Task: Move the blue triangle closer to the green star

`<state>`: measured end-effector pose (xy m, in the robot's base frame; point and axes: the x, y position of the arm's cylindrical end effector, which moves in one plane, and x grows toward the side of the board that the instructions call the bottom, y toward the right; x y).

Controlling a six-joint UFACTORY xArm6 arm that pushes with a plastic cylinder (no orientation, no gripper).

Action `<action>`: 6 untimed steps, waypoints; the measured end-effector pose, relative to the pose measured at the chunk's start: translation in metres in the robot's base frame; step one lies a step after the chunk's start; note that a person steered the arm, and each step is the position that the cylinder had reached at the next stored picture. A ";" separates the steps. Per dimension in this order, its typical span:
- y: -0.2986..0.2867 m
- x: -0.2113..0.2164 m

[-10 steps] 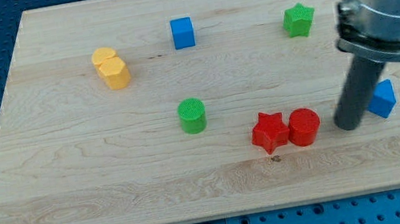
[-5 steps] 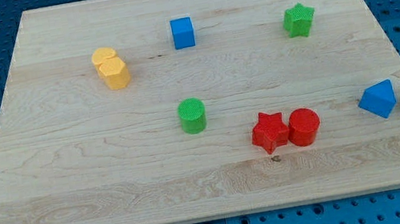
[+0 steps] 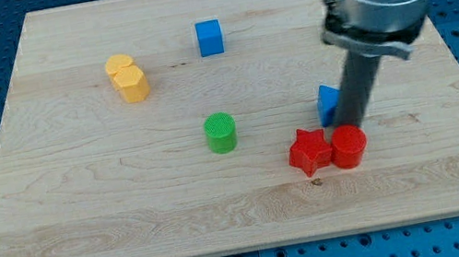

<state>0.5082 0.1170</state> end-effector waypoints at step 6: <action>0.007 -0.097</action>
